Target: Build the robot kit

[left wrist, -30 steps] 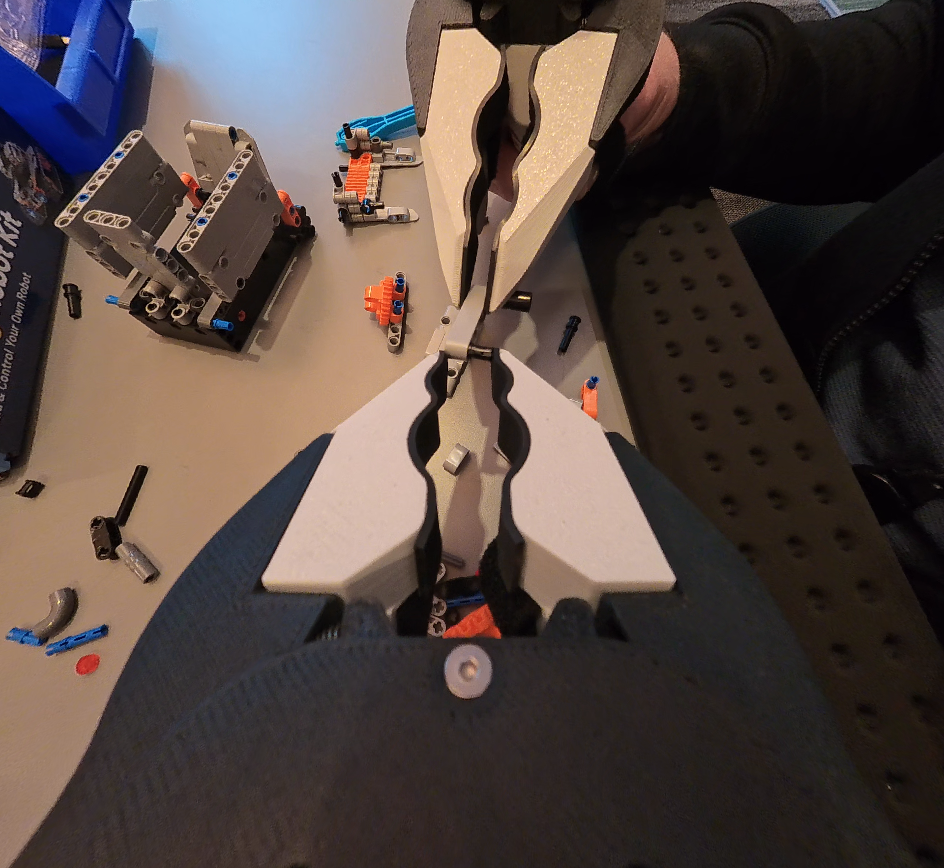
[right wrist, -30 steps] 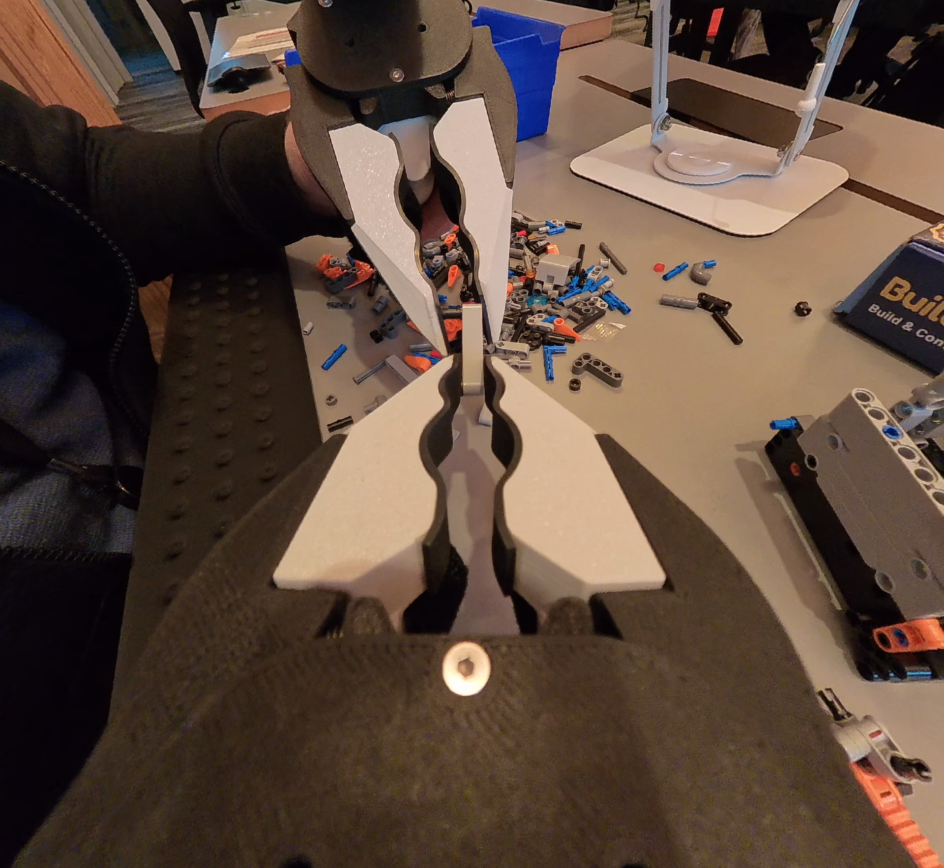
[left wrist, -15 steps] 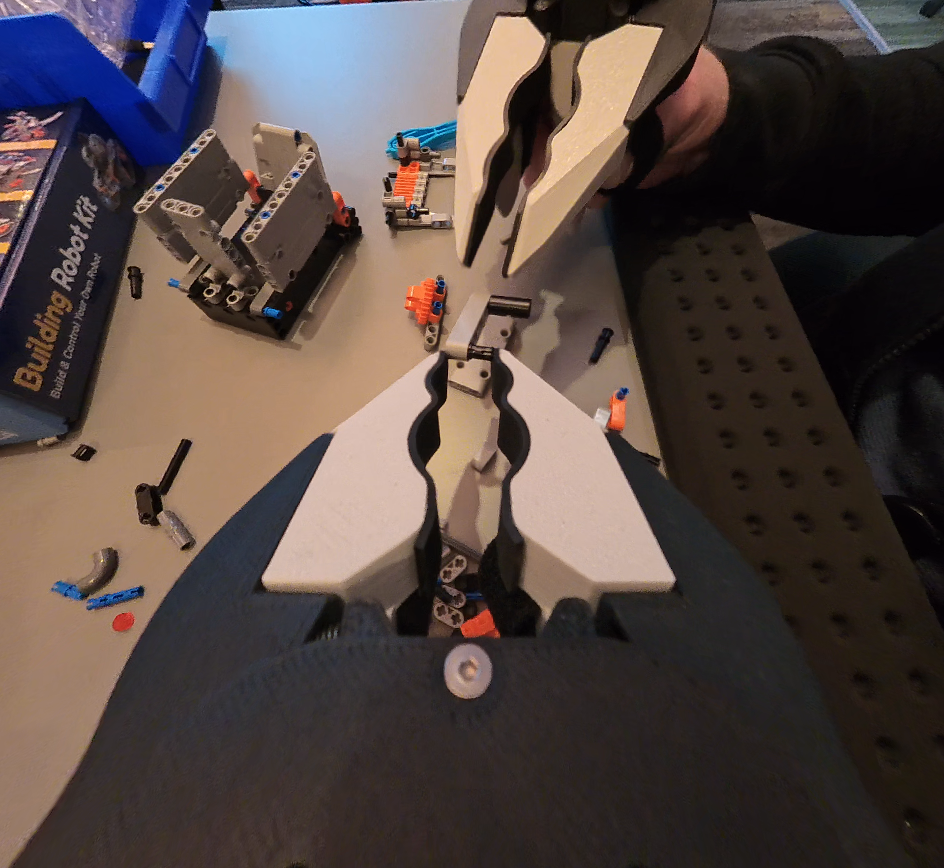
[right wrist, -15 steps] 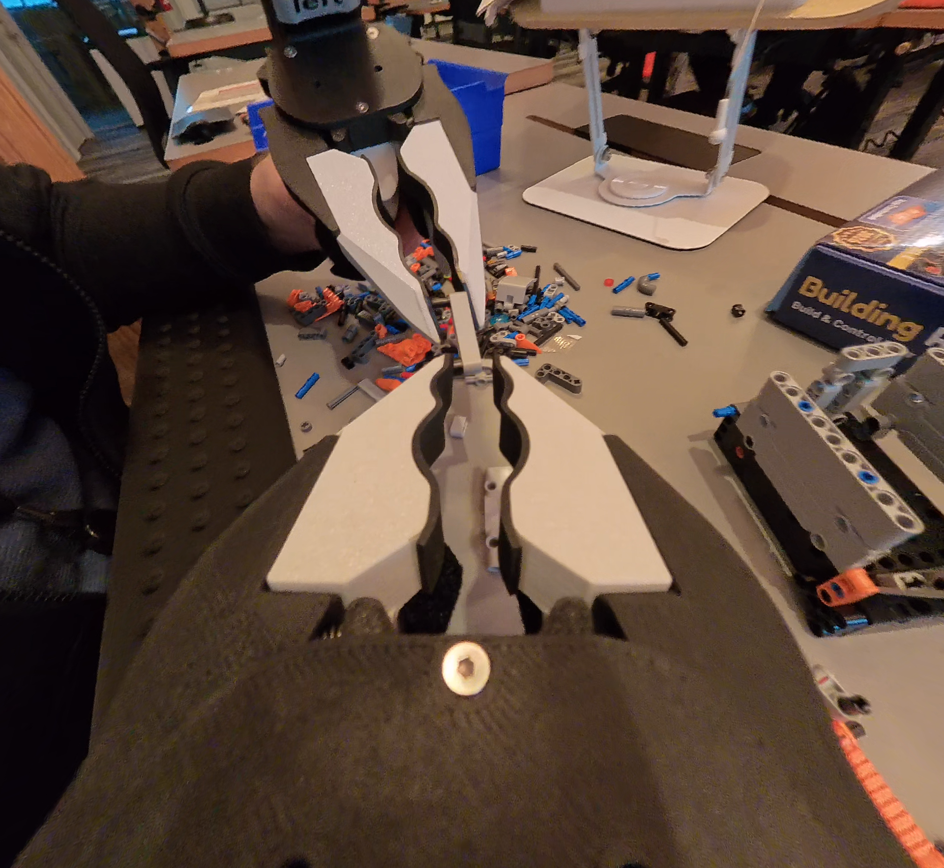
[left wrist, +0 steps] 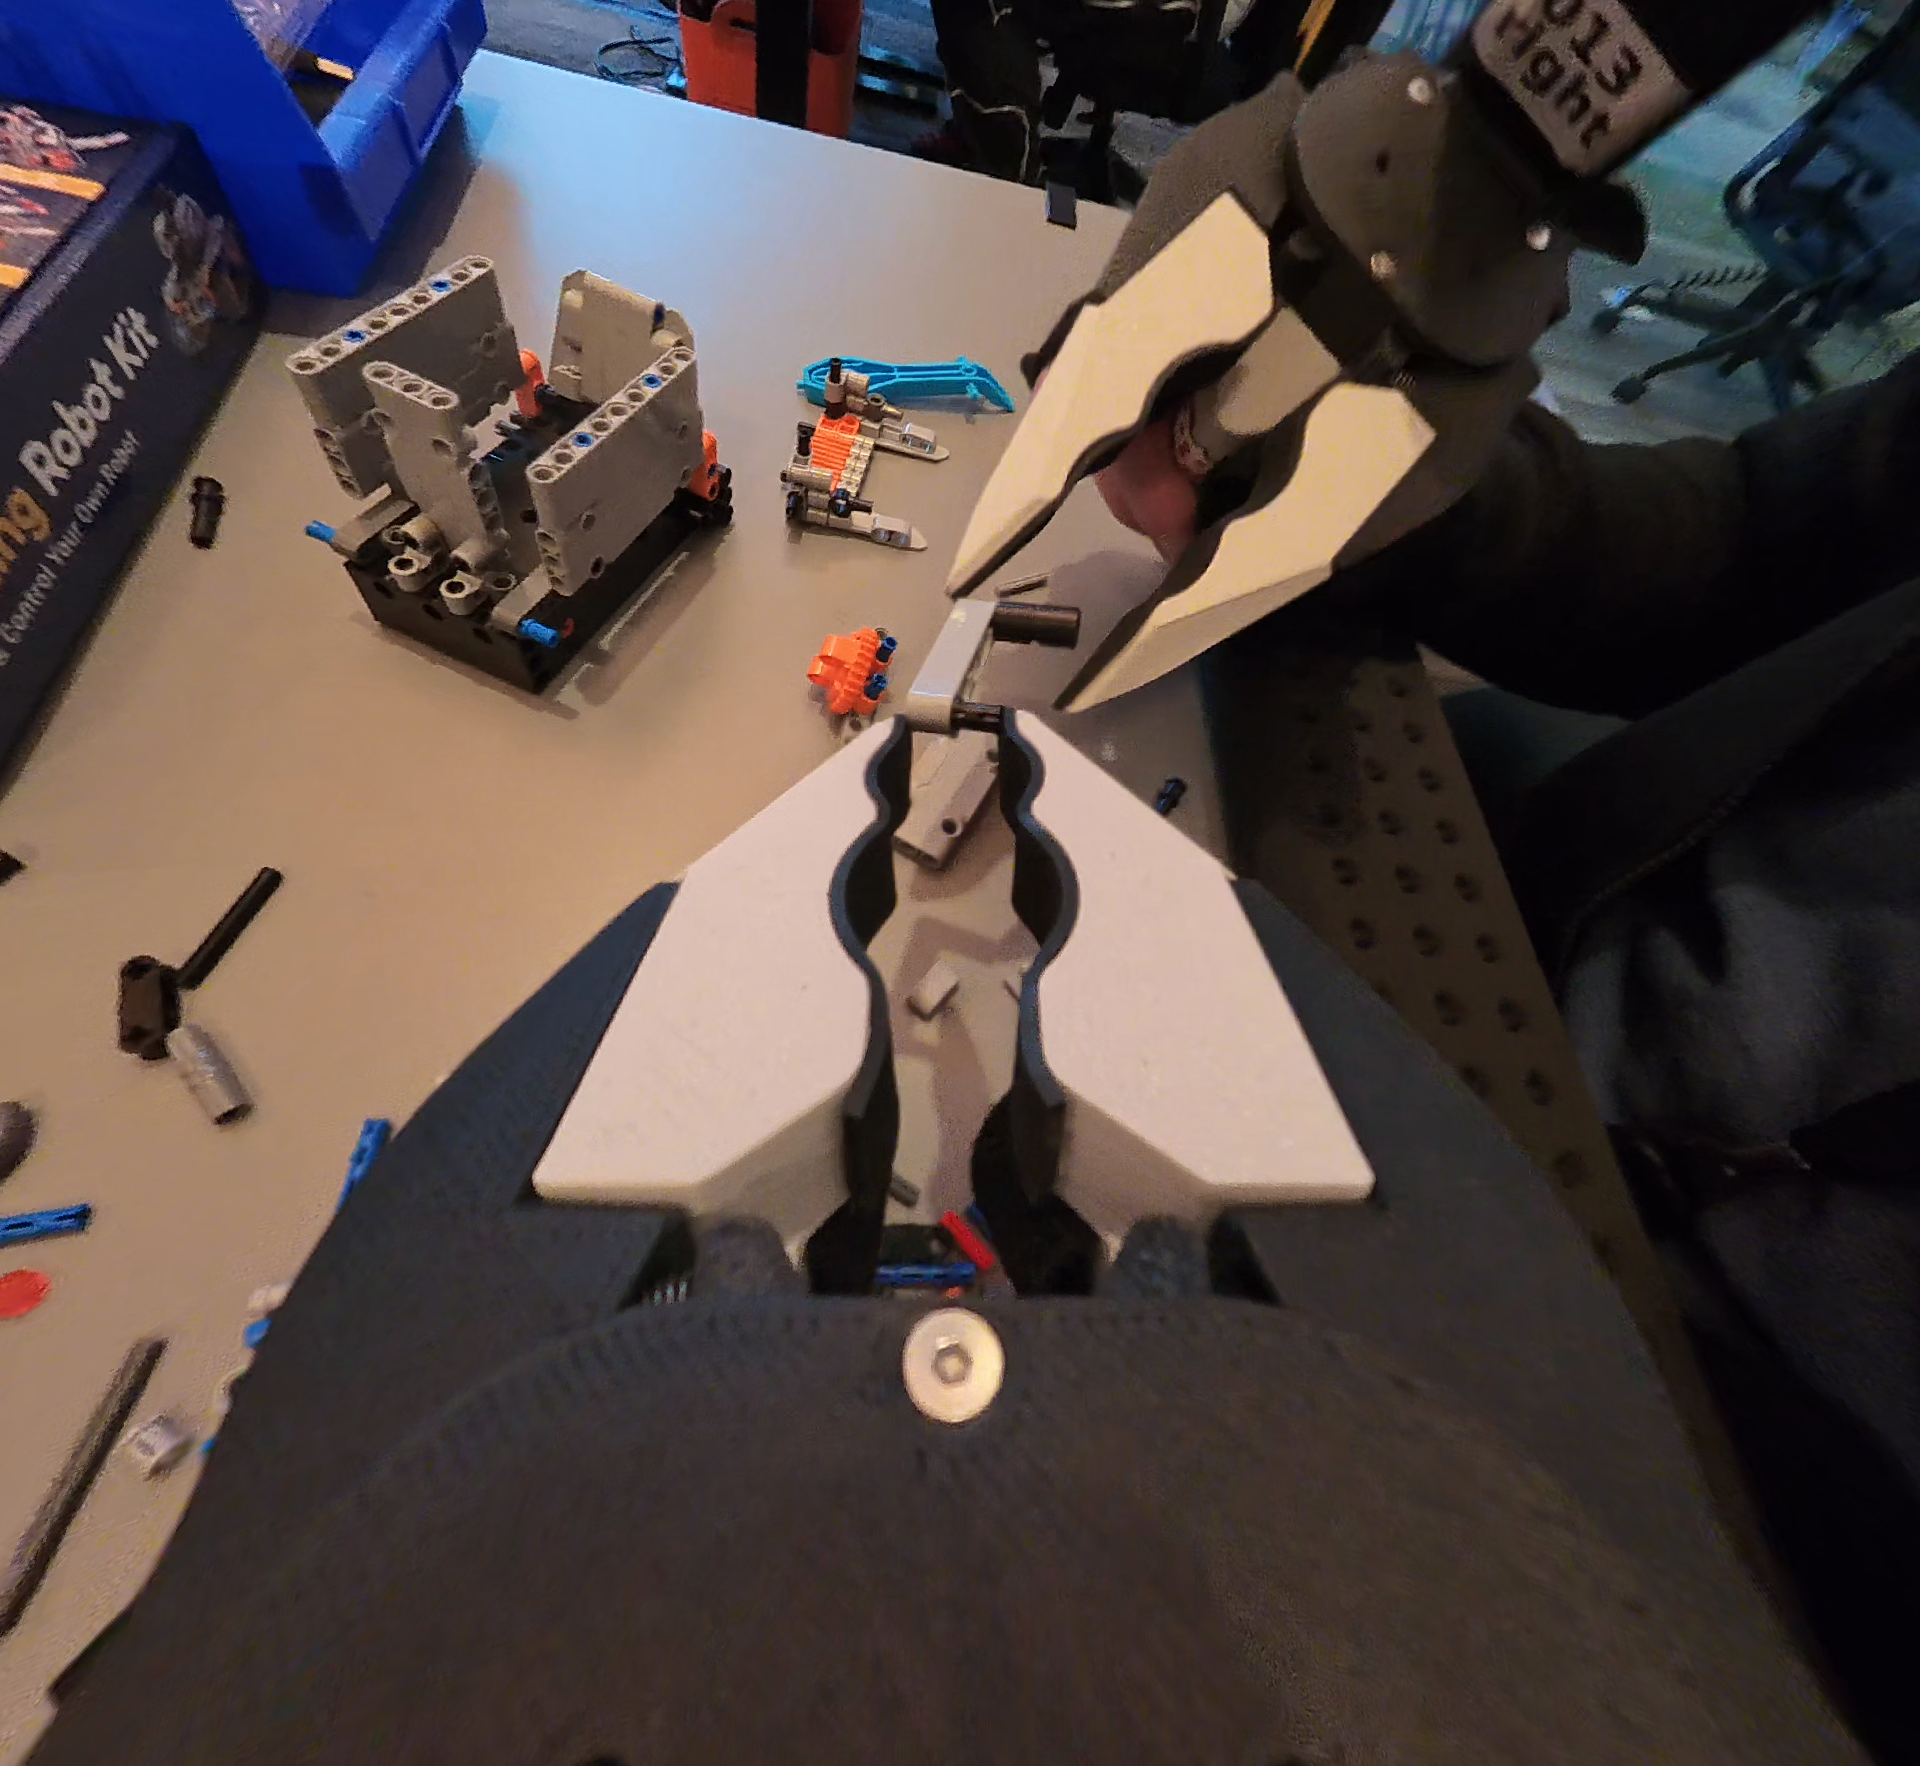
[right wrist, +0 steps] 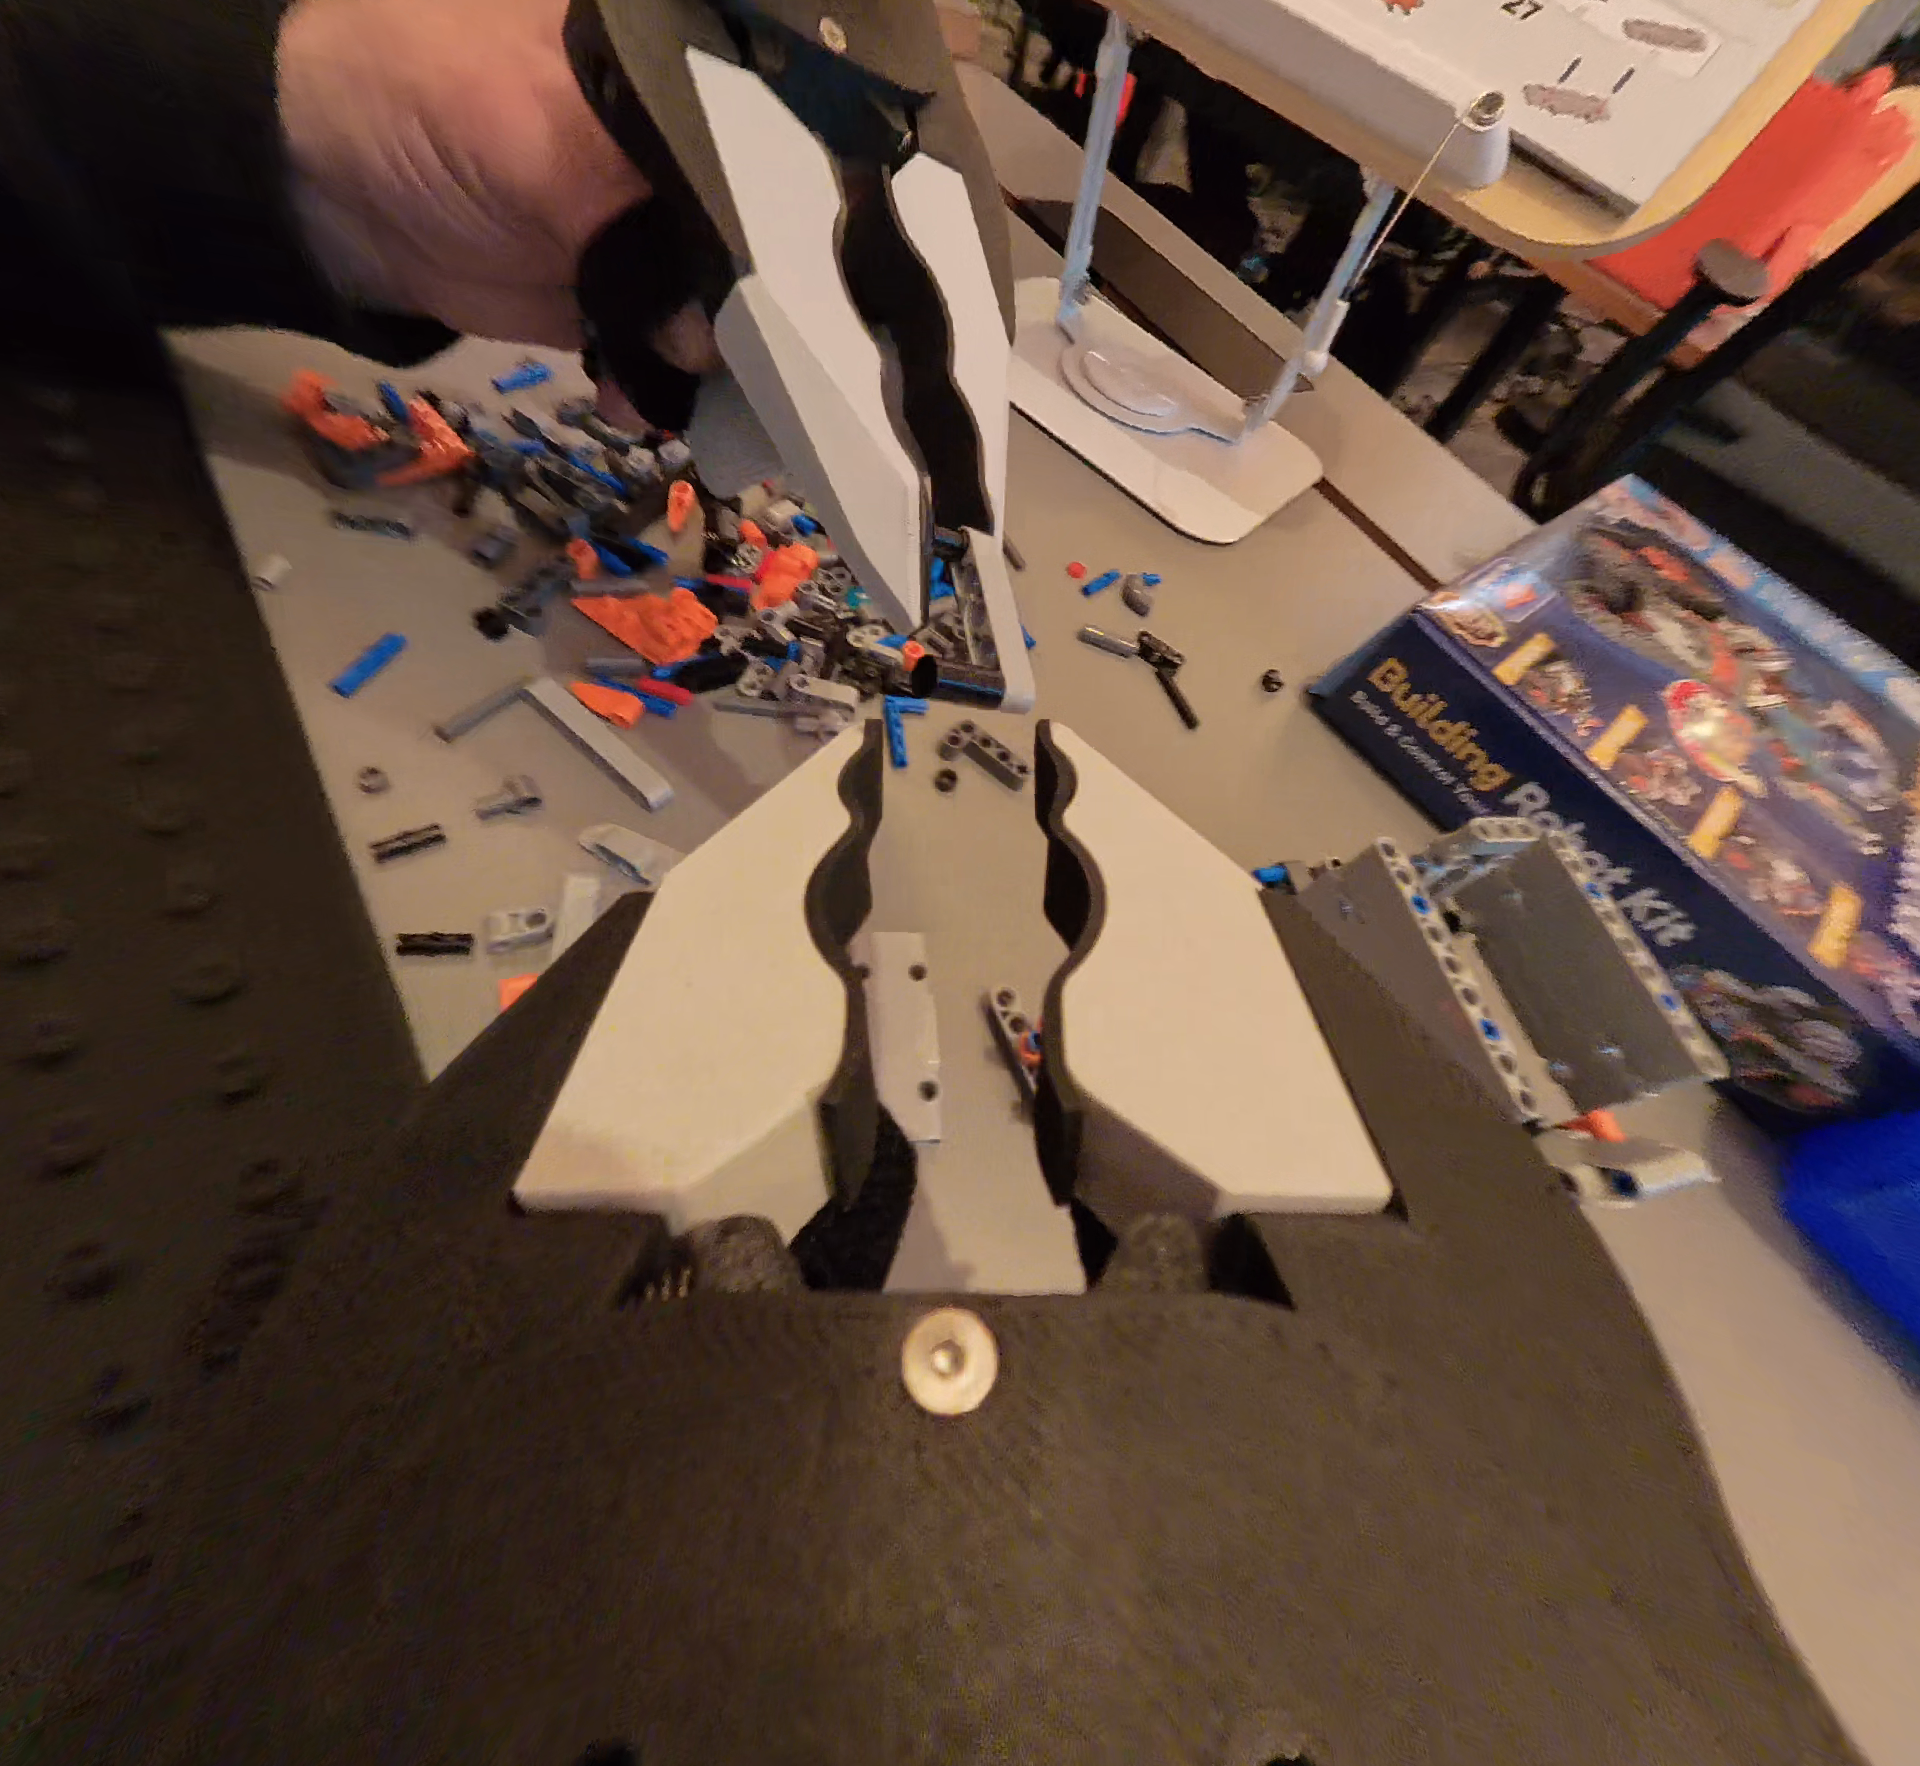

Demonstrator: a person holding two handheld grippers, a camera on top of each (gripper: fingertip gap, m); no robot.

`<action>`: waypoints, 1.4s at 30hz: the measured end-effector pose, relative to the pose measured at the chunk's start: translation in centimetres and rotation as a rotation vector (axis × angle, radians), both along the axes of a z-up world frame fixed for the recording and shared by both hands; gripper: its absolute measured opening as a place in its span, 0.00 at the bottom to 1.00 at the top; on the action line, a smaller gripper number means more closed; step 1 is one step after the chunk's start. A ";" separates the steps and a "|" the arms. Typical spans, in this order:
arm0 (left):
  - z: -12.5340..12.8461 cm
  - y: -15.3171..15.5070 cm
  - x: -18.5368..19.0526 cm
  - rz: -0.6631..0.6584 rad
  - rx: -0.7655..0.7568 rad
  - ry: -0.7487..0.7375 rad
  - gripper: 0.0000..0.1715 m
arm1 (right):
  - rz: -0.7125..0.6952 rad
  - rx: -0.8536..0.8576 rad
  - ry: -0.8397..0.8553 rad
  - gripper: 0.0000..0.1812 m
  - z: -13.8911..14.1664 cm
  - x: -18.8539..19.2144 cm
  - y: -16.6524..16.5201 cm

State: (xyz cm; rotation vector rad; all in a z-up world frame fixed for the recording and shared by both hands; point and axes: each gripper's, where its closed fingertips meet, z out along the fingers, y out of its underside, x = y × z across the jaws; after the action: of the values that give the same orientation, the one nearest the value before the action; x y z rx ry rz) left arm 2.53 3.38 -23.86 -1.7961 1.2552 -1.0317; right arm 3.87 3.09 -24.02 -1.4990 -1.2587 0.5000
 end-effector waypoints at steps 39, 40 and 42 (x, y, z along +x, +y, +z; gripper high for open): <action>1.2 -0.2 1.3 0.007 -0.181 -0.183 0.04 | -0.090 0.177 -0.030 0.03 1.6 -0.6 0.2; 1.1 -0.1 1.3 0.012 -0.176 -0.180 0.03 | -0.093 0.182 -0.037 0.03 1.6 -0.7 0.3; 1.0 0.0 1.2 0.018 -0.164 -0.163 0.03 | -0.094 0.190 -0.053 0.05 1.5 -0.9 0.3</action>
State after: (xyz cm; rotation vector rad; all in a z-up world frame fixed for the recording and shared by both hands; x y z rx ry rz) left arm 3.72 3.35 -22.85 -1.7997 1.0806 -1.2757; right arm 2.99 3.38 -22.57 -1.4105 -1.2346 0.2726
